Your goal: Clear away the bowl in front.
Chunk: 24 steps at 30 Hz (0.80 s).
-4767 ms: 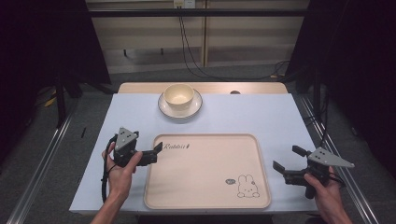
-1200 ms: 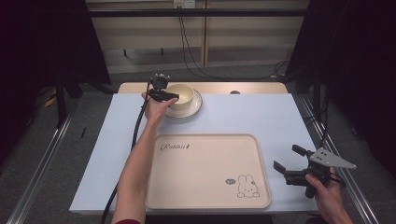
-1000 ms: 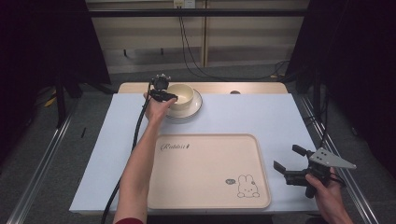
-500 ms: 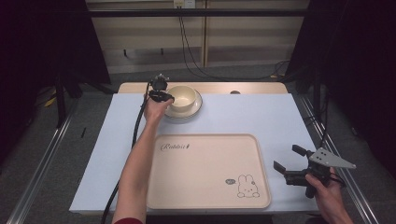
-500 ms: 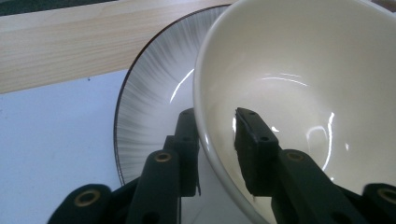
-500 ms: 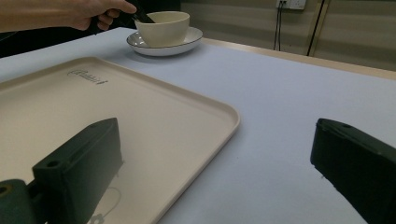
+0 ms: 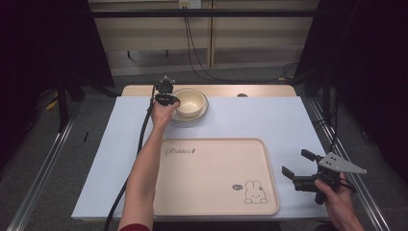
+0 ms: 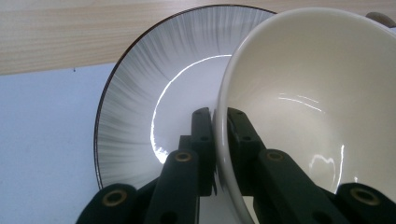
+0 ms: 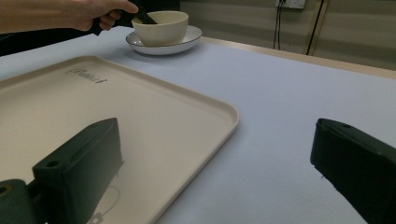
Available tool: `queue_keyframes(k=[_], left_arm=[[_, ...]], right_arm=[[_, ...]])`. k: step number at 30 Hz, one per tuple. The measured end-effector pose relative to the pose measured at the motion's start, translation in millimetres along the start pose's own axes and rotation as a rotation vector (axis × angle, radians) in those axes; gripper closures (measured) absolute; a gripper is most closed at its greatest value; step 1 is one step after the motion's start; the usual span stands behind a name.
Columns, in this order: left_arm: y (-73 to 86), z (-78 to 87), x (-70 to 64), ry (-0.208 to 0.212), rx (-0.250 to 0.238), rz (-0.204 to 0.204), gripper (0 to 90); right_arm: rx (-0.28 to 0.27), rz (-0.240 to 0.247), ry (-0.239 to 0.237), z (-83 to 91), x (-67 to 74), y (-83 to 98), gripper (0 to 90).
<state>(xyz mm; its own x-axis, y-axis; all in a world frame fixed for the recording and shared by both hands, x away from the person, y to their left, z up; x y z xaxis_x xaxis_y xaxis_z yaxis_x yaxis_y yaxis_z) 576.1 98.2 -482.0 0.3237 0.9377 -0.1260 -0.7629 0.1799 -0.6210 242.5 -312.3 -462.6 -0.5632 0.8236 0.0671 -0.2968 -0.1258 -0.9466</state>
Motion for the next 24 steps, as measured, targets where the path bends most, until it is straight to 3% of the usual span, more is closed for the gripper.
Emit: queue_keyframes(k=[1, 6, 9, 24], left_arm=[[-0.2, -0.1, -0.3, 0.004, -0.002, 0.025, 83.2], [-0.1, 1.2, 1.5, 0.016, 0.01, 0.046, 83.4], [-0.7, 3.1, 3.0, 0.037, 0.003, 0.092, 83.6], [-3.3, 10.0, 6.4, 0.038, -0.002, 0.112, 82.8]], right_arm=[[0.0, 0.0, 0.0, 0.1, 0.0, 0.0, 1.7], [0.013, 0.01, 0.007, 0.0, -0.5, 1.0, 1.9], [0.006, 0.006, 0.004, 0.3, -0.5, 0.4, 1.9], [-0.006, -0.003, -0.016, 0.6, 0.2, -0.4, 1.6]])
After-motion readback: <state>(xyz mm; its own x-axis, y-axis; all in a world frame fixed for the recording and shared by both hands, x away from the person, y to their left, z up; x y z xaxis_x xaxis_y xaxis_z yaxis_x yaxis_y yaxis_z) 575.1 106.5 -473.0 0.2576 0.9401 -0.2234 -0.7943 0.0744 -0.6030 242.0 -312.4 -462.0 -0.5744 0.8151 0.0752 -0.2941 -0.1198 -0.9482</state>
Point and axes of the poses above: each handheld gripper's, and its own axes: z roughly backward along the jaws, y roughly out of its underside, x roughly to its left, the point moved 4 cm from there along -z, roughly forward along the jaws, and after that the axes turned 4 degrees about -y, right-handed, at the moved point
